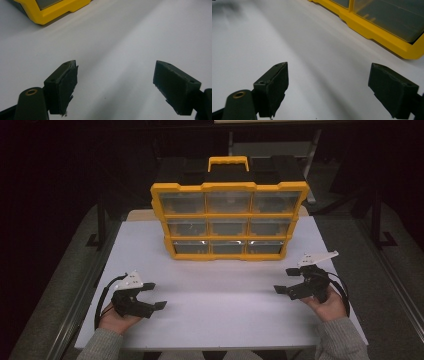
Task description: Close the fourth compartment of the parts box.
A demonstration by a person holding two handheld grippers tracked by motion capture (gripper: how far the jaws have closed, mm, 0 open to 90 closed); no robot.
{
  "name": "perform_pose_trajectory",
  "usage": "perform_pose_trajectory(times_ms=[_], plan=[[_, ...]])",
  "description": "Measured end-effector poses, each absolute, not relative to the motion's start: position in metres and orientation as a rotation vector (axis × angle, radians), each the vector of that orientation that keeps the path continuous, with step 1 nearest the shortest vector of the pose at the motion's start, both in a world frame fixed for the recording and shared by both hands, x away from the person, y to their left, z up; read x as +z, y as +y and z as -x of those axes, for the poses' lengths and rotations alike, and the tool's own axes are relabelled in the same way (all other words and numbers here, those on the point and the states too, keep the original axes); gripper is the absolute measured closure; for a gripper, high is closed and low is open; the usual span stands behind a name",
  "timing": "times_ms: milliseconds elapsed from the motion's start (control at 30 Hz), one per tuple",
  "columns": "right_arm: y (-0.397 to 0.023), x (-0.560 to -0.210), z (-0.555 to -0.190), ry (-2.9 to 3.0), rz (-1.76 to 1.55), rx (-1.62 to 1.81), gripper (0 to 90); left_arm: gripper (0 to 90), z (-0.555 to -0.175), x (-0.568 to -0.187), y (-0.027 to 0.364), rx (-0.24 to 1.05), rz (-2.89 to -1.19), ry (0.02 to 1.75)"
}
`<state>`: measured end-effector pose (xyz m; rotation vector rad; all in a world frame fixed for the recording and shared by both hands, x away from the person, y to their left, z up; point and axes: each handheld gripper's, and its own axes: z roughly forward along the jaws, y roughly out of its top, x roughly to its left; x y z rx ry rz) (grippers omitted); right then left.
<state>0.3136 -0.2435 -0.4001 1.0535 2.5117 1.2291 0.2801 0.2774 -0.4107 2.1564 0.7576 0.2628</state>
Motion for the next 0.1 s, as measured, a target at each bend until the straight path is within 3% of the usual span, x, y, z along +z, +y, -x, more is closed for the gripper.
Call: perform_pose_trajectory(times_ms=[100], plan=[[-0.2429,-0.3983,-0.3125,2.51,-1.061,1.234,15.5,19.3,-0.2798,-0.4092,0.278,0.278,-2.144,0.752]])
